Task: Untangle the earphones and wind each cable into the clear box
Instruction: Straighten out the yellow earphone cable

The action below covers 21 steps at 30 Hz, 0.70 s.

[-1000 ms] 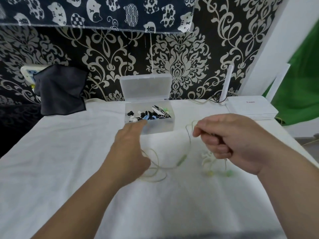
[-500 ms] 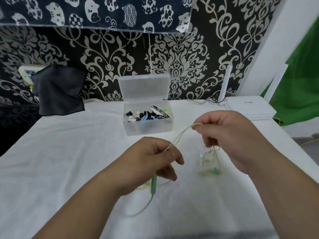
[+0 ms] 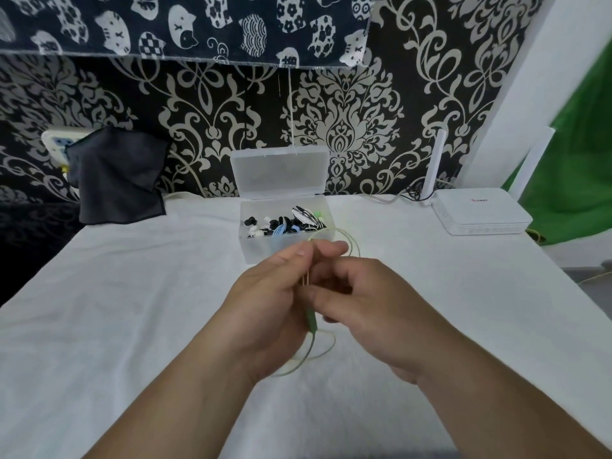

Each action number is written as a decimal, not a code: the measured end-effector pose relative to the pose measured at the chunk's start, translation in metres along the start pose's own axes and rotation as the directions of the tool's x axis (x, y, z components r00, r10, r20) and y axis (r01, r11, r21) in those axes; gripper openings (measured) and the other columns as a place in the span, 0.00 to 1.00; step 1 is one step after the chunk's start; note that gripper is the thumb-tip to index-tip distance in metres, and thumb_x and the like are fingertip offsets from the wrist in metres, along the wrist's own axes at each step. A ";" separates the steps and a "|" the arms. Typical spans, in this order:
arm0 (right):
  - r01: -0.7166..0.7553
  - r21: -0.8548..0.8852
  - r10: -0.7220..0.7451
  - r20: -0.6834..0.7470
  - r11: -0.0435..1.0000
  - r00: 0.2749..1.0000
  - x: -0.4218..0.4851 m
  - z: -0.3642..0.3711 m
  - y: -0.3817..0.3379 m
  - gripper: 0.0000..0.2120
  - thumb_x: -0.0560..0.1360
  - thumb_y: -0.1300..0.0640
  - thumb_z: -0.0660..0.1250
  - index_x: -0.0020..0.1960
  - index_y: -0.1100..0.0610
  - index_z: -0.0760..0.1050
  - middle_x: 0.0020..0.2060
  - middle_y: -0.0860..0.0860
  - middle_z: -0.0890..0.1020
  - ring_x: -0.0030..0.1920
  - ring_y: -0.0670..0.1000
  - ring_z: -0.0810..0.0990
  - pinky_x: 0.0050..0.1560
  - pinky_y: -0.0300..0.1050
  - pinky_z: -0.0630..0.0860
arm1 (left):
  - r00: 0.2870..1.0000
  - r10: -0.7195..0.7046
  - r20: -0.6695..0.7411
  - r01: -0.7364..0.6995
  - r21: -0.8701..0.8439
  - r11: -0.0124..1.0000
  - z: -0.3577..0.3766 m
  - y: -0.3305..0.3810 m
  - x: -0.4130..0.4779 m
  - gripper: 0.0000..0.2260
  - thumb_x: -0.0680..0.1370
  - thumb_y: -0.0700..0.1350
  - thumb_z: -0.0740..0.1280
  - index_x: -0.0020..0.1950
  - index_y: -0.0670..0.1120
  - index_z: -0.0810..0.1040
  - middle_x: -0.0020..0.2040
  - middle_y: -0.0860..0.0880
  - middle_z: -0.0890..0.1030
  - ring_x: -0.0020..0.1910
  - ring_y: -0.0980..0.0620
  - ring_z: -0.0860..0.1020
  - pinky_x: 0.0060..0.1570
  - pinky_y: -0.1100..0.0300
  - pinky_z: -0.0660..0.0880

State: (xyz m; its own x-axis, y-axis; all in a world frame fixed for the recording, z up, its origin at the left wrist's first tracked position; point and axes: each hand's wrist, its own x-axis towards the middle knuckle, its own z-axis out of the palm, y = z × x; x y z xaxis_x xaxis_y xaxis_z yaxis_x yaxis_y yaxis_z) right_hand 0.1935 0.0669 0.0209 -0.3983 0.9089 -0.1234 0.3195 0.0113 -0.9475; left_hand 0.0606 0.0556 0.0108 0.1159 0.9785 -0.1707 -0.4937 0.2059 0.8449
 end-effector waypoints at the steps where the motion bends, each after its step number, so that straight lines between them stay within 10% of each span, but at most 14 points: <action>1: 0.004 0.006 -0.004 -0.014 1.000 1.000 0.001 0.002 0.000 0.05 0.77 0.55 0.70 0.45 0.56 0.82 0.40 0.51 0.85 0.43 0.49 0.83 0.51 0.50 0.78 | 1.000 -0.004 0.007 0.004 0.006 1.000 0.001 0.001 -0.001 0.13 0.77 0.47 0.61 0.46 0.43 0.83 0.52 0.41 0.82 0.47 0.43 0.79 0.50 0.48 0.72; 5: 0.005 0.080 -0.017 0.147 0.997 0.989 0.000 -0.006 -0.003 0.10 0.80 0.61 0.65 0.40 0.60 0.78 0.37 0.54 0.83 0.41 0.50 0.82 0.47 0.46 0.78 | 0.997 -0.039 -0.068 0.043 0.055 0.998 -0.001 0.005 -0.002 0.15 0.82 0.46 0.59 0.41 0.47 0.82 0.46 0.44 0.81 0.39 0.44 0.78 0.34 0.54 0.75; 9: -0.080 -0.137 0.130 0.400 0.987 0.907 -0.006 -0.036 0.000 0.10 0.81 0.63 0.63 0.41 0.58 0.75 0.31 0.54 0.80 0.31 0.50 0.77 0.38 0.41 0.73 | 0.965 0.011 -0.261 -0.019 -0.027 0.999 -0.015 0.018 0.006 0.13 0.82 0.48 0.60 0.39 0.50 0.77 0.46 0.50 0.80 0.45 0.52 0.76 0.49 0.56 0.70; 14: -0.276 -0.577 0.389 0.080 0.769 0.918 0.007 -0.074 0.029 0.08 0.76 0.60 0.66 0.39 0.54 0.80 0.30 0.48 0.76 0.29 0.47 0.72 0.33 0.38 0.68 | 0.882 0.005 -0.471 -0.040 -0.064 0.997 -0.036 0.023 0.012 0.15 0.82 0.47 0.63 0.39 0.48 0.83 0.37 0.52 0.78 0.36 0.55 0.71 0.44 0.60 0.71; 21: -0.519 -0.648 0.393 -0.345 0.557 0.852 0.036 -0.091 0.080 0.04 0.75 0.63 0.64 0.41 0.59 0.75 0.39 0.54 0.78 0.43 0.55 0.79 0.37 0.42 0.72 | 0.742 -0.054 -0.668 -0.056 -0.143 0.988 -0.061 0.023 0.020 0.12 0.83 0.45 0.63 0.44 0.43 0.83 0.36 0.50 0.72 0.31 0.55 0.70 0.33 0.63 0.72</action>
State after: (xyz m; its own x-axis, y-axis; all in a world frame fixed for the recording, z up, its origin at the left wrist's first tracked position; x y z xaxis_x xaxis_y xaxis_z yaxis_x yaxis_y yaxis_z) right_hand 0.2836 0.1383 -0.0326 0.0827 0.9230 -0.3759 0.9422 -0.1953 -0.2723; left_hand -0.0005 0.0808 -0.0043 -0.4631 0.7240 -0.5112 -0.6174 0.1504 0.7722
